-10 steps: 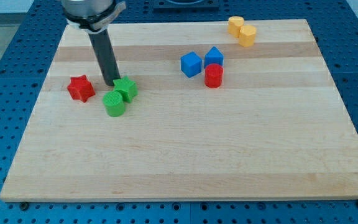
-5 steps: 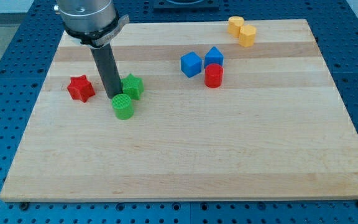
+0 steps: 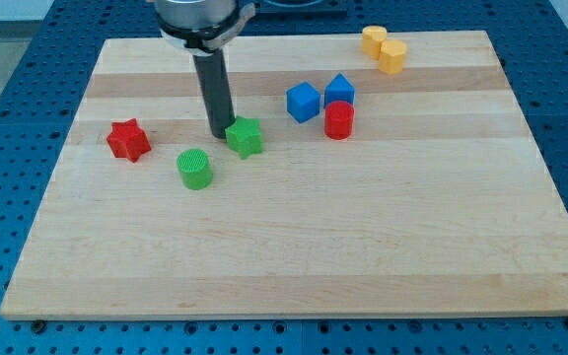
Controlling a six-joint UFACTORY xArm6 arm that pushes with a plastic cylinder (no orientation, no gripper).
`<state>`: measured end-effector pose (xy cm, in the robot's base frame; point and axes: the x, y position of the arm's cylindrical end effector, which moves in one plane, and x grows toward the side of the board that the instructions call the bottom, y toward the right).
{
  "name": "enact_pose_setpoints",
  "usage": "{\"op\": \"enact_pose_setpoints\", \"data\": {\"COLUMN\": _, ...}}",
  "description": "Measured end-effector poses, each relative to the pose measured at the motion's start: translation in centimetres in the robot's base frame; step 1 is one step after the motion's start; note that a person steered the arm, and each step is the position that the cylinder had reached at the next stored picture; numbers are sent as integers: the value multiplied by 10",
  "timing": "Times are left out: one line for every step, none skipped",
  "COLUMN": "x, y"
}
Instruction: Slide the green star to the bottom left of cube
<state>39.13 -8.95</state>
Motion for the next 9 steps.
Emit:
{"op": "enact_pose_setpoints", "data": {"x": 21, "y": 5}}
{"op": "enact_pose_setpoints", "data": {"x": 45, "y": 5}}
{"op": "enact_pose_setpoints", "data": {"x": 56, "y": 19}}
{"op": "enact_pose_setpoints", "data": {"x": 56, "y": 36}}
{"op": "enact_pose_setpoints", "data": {"x": 56, "y": 46}}
{"op": "enact_pose_setpoints", "data": {"x": 54, "y": 48}}
{"op": "enact_pose_setpoints", "data": {"x": 45, "y": 48}}
{"op": "enact_pose_setpoints", "data": {"x": 36, "y": 48}}
{"op": "enact_pose_setpoints", "data": {"x": 36, "y": 48}}
